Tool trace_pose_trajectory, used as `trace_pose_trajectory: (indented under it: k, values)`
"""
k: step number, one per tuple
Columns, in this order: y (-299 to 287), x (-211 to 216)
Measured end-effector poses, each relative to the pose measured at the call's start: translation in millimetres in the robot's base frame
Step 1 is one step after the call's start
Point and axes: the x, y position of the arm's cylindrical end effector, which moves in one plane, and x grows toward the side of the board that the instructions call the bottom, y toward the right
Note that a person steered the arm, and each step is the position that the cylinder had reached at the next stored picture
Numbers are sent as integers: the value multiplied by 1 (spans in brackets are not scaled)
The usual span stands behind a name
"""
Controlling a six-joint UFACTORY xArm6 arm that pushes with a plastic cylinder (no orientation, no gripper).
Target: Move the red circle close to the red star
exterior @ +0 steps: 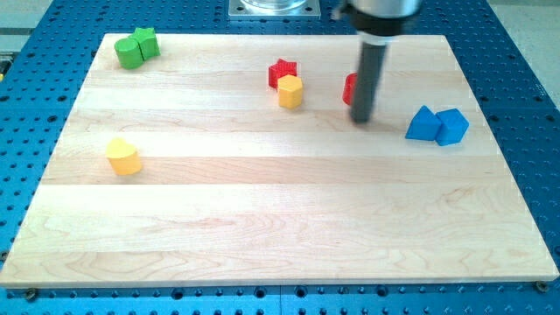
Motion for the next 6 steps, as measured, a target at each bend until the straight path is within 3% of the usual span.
trace_pose_trajectory:
  k: [1,3,4,5,6]
  values:
    - [23,-32]
    - [-57,-40]
    - [-42,-40]
    - [56,-63]
    - [185,-38]
